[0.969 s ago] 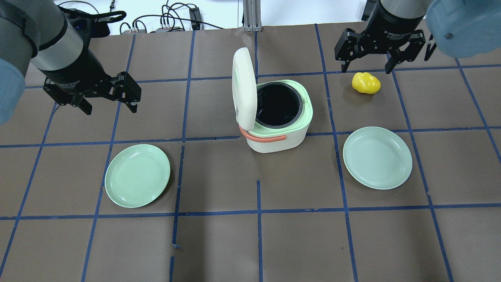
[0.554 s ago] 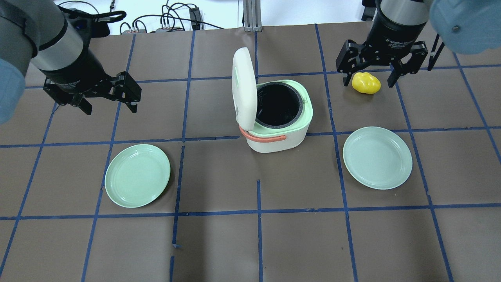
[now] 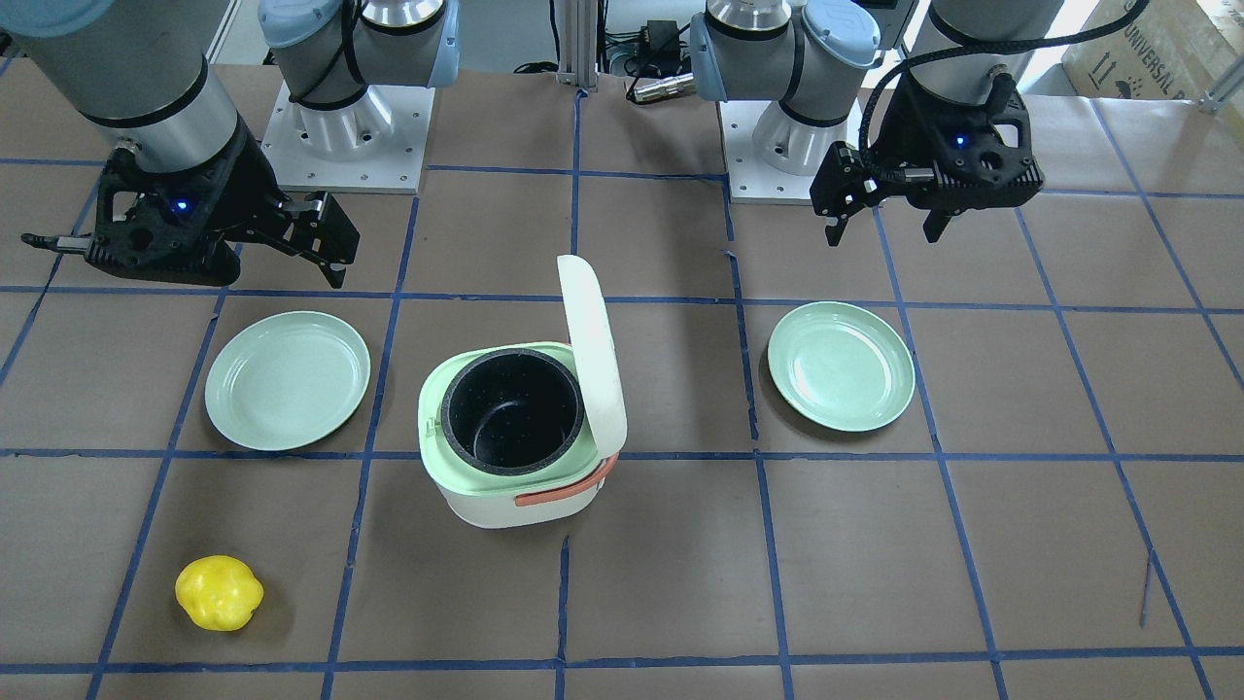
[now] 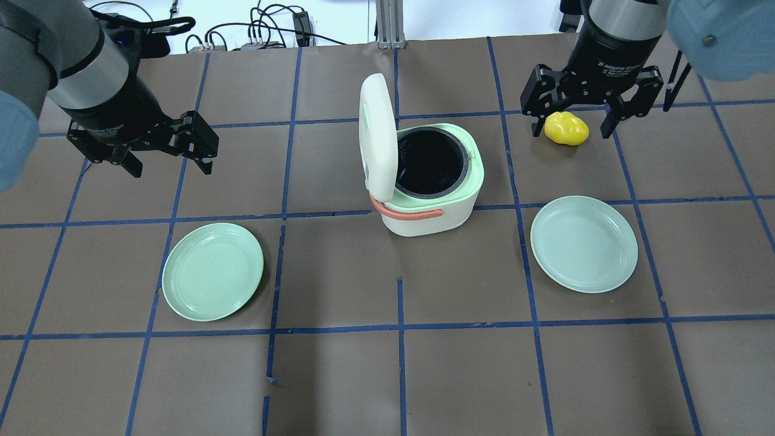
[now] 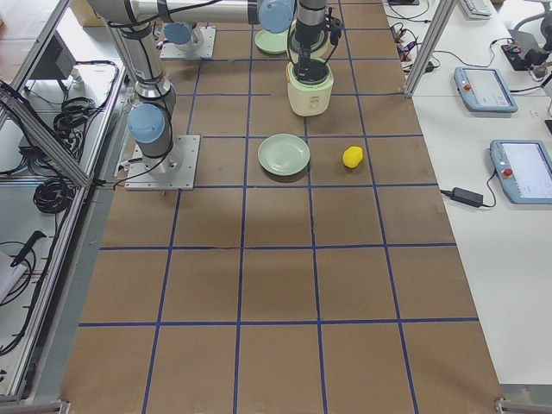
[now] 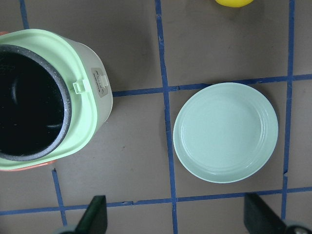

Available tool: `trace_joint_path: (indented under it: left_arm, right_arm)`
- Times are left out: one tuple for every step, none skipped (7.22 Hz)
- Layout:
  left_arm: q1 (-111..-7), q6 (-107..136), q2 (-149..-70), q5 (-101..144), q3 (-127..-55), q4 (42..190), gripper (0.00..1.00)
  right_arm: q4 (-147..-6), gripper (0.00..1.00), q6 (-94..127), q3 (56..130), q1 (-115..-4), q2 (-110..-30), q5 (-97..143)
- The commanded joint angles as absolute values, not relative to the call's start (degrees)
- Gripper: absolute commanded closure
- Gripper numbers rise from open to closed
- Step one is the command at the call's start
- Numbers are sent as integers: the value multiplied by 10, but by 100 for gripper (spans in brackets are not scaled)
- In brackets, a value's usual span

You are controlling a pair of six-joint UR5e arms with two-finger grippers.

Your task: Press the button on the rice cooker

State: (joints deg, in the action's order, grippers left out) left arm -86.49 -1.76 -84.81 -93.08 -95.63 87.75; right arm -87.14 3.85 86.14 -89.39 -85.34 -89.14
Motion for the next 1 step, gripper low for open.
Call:
trace_joint_path:
  left_arm:
    - [-865,-18,-848,-931,-956,877,0]
  right_arm:
    - [-872,0,38,861,-895,-853,-892]
